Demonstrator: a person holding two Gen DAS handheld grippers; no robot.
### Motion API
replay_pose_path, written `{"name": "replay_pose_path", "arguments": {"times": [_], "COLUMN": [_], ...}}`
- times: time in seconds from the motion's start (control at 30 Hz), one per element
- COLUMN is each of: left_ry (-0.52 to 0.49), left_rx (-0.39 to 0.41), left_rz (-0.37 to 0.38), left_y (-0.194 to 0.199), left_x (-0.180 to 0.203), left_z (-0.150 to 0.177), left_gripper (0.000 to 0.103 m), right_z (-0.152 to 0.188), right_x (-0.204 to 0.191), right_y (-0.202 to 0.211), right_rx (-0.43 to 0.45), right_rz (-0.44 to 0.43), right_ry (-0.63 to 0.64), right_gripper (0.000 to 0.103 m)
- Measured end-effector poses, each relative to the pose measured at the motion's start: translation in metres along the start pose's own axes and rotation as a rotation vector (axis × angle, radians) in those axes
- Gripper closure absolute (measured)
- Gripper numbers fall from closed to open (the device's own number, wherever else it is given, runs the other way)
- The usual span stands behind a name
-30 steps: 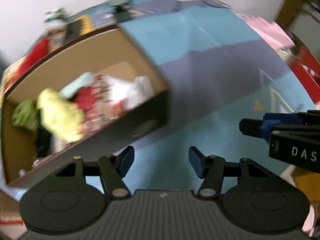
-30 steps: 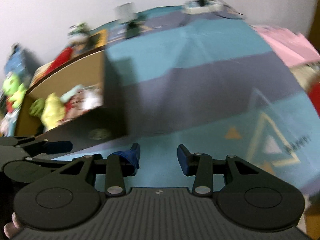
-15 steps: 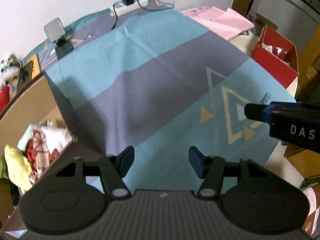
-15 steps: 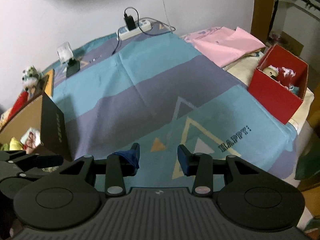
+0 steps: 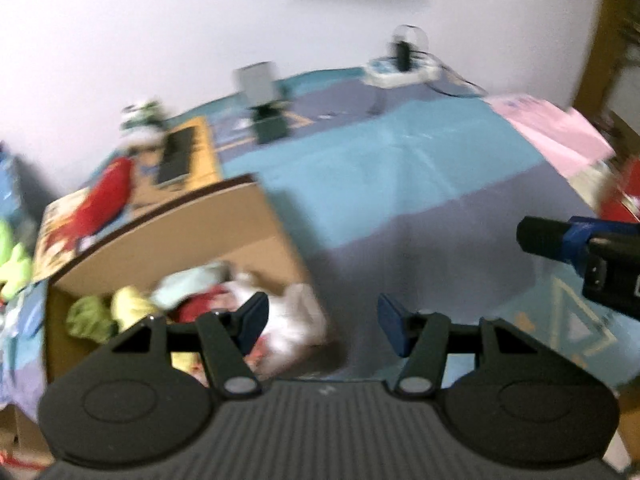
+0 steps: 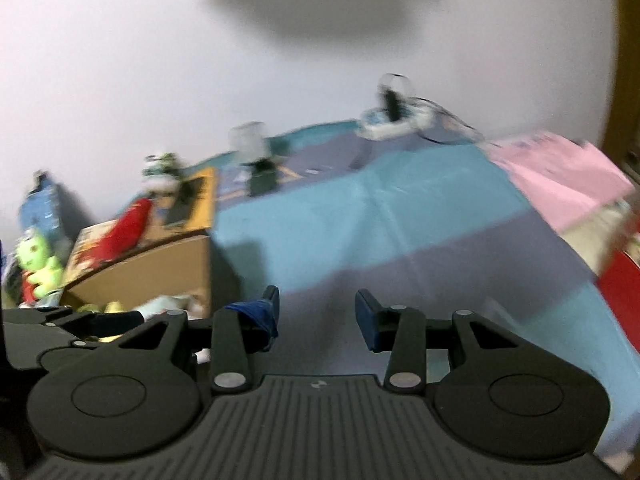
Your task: Organize soft objects
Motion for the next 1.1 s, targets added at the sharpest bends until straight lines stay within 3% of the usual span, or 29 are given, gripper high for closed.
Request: {"name": "replay_pose_path", "arguments": {"times": [0.17, 0.4, 0.63, 1.1], "left_ry": [0.083, 0.160, 0.218, 0.250], "left_rx": [-0.005, -0.033, -0.057, -0.064], "left_rz": [-0.122, -0.261, -0.265, -0.226], "left_y": [0.000, -0.007, -0.022, -0.071], "left_x": [-0.066, -0.146, -0.178, -0.200], "left_z": [0.007, 0.035, 0.050, 0.058], "left_gripper": [0.043, 0.044, 0.044, 0.043], "right_z": [-0.003, 0.018, 0.030, 0.050], "right_x": [-0.058, -0.124, -0.152, -0.162], "right_y": [-0.029, -0.062, -0.087, -0.140], "right_rx": [-0.016, -0.076, -0.120, -0.145], "right_rz": [-0.122, -0.225, -0.234, -0.190], "right_ry": [0.058, 0.108, 0.123, 0.179], "right_gripper": [0.077, 0.077, 0.077, 0.077]}}
Point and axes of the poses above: each gripper's, at about its wrist camera, not at the fingertips, and y roughly against the way its jaws point, x to its right, z to its underside, the point moved 10 cm from there along -y, roughly the way its jaws point, and after that the axes turned 8 degrees about x, right-handed, at the moved point
